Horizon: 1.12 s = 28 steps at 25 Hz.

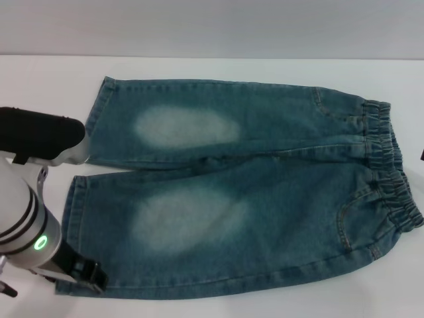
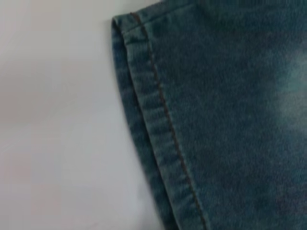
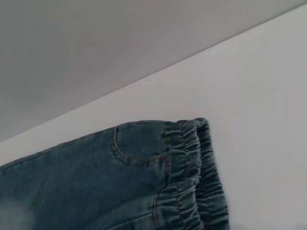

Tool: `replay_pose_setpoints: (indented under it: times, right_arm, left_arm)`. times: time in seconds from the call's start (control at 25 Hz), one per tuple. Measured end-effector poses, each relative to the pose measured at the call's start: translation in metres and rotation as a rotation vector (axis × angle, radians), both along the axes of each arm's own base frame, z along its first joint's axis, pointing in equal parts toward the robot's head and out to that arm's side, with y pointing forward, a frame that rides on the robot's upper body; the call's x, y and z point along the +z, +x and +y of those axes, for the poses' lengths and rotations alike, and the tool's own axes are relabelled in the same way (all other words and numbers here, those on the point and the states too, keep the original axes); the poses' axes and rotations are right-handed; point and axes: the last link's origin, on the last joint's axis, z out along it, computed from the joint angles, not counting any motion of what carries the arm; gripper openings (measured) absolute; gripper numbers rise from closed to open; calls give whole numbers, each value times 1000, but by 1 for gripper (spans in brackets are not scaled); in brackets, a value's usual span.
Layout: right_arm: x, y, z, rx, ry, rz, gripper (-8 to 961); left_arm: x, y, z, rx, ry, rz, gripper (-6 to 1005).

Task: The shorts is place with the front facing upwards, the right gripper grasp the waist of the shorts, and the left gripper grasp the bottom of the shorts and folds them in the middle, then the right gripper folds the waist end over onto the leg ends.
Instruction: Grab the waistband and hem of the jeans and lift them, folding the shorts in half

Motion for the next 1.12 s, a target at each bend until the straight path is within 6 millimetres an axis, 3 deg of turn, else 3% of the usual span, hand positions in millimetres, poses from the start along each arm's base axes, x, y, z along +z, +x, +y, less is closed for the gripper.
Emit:
replay_pose_setpoints:
  times: [0.52,0.64,0.88,1.12]
  right_arm:
    - [2,2,-1,-5,3,5,767]
    - [2,1,-1,-4,3,6,767]
    - [2,1,-1,-2,3,7,767]
    - [4,2,-1,-6,10,5,767]
  left_arm:
    - [1,-3,1,20,-21,24,563]
    - [2,-1,1,13,-22,21,330]
    - [3,2,2,3,-20,16,97]
    - [3,2,2,5,-22,14,1]
